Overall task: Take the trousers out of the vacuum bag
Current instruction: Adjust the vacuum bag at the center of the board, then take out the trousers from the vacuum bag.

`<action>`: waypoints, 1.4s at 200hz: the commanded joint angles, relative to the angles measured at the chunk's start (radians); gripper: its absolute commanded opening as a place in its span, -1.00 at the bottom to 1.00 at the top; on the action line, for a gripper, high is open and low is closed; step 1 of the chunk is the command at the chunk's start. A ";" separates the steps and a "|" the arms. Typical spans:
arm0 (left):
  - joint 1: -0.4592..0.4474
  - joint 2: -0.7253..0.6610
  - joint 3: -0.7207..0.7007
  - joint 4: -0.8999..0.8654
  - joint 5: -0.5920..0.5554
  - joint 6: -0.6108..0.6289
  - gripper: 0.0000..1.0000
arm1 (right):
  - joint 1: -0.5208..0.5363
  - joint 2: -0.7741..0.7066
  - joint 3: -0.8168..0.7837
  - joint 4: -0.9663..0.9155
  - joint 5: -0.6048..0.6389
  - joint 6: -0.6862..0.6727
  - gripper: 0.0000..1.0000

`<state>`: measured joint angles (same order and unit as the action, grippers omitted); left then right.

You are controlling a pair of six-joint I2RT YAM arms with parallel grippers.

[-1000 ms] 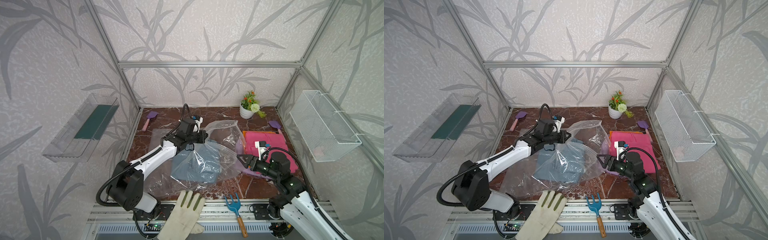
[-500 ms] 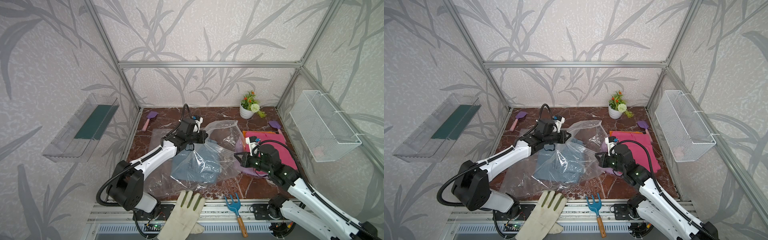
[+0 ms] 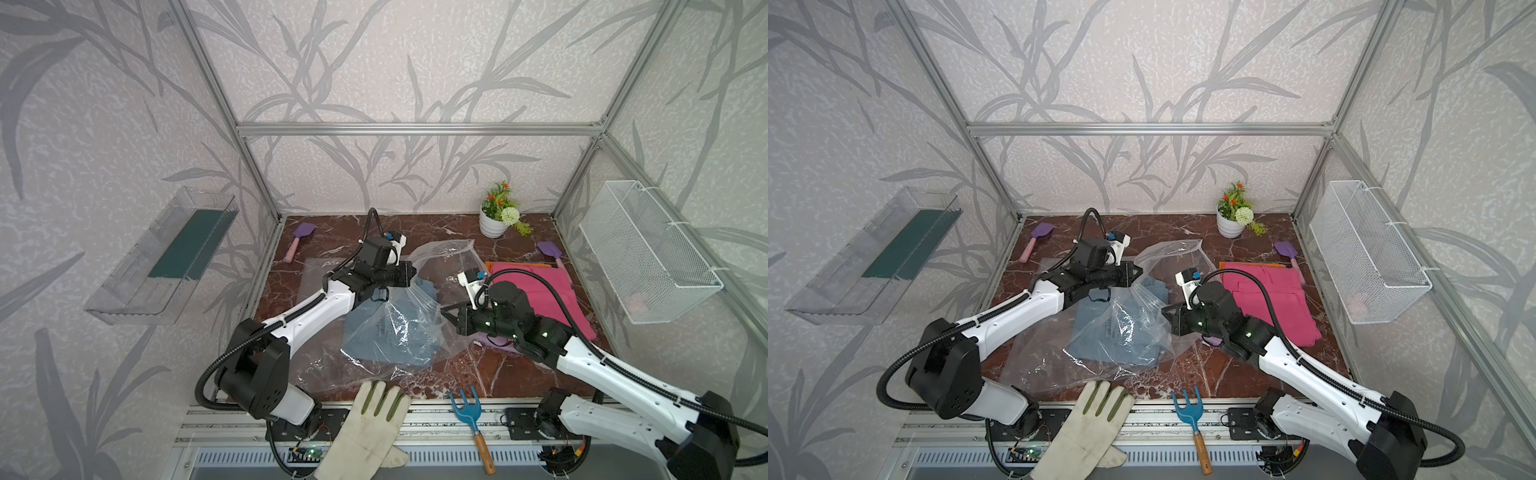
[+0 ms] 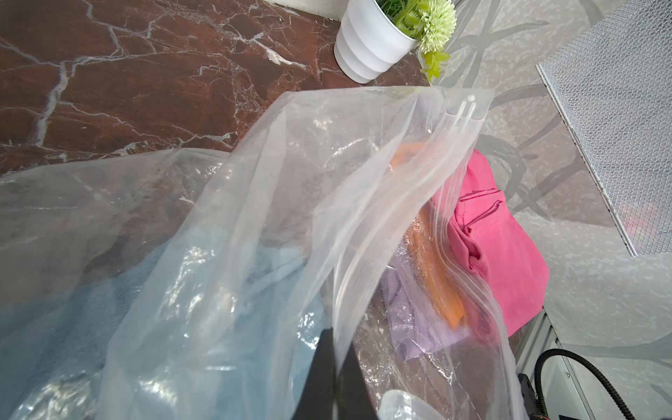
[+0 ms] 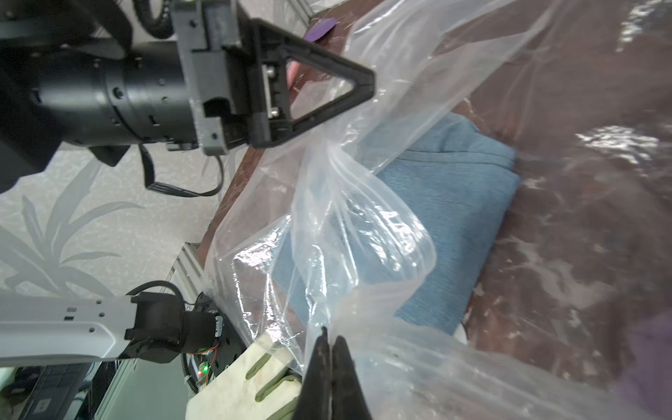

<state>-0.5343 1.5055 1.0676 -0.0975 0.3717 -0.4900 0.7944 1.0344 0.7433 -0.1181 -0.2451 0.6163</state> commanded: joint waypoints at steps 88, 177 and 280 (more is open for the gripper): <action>-0.003 -0.004 0.030 0.002 0.004 0.018 -1.00 | 0.082 -0.012 0.133 0.066 0.039 -0.074 -1.00; -0.019 -0.006 0.048 0.009 0.058 0.039 -1.00 | -0.157 -0.280 0.113 -0.244 0.086 -0.133 0.11; -0.171 0.024 0.178 -0.088 0.043 0.128 -1.00 | -0.388 0.108 0.023 -0.019 -0.249 -0.090 0.40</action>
<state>-0.6888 1.5188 1.2274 -0.1654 0.4133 -0.3889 0.4351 1.0992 0.7856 -0.2329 -0.4122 0.5148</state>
